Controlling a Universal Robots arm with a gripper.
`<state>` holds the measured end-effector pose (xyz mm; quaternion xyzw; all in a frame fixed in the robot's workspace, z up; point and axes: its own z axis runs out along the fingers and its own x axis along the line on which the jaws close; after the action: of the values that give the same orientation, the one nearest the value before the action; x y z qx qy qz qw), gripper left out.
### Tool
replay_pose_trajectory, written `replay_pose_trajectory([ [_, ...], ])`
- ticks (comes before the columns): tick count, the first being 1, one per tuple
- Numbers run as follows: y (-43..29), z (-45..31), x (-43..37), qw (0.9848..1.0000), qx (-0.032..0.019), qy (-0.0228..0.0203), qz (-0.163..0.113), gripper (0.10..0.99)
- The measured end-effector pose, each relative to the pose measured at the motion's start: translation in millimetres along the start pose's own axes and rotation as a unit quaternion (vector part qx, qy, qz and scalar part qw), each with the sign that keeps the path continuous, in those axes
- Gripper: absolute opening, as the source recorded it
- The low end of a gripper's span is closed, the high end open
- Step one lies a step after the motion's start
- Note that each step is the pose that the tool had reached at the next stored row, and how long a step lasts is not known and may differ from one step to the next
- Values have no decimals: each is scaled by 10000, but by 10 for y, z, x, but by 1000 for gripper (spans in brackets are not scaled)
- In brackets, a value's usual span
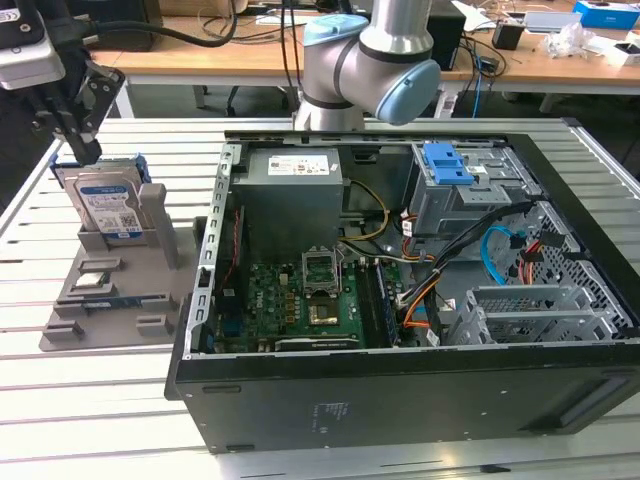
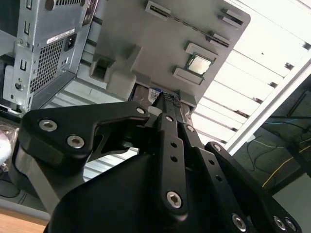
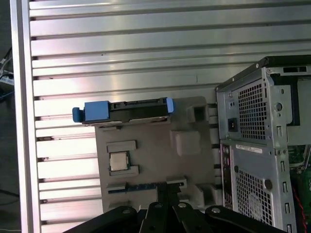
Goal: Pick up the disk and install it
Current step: 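Reach for the disk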
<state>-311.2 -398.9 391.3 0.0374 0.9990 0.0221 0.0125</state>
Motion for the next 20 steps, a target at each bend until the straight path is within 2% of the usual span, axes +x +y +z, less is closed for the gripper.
replay_pose_trajectory([
  [7,-19,-2,260,10000,1,0,0,102],
  [10,-25,-2,326,10000,0,0,0,102],
  [12,-30,-2,400,10000,0,0,0,102],
  [20,-42,-1,554,10000,0,0,0,102],
])
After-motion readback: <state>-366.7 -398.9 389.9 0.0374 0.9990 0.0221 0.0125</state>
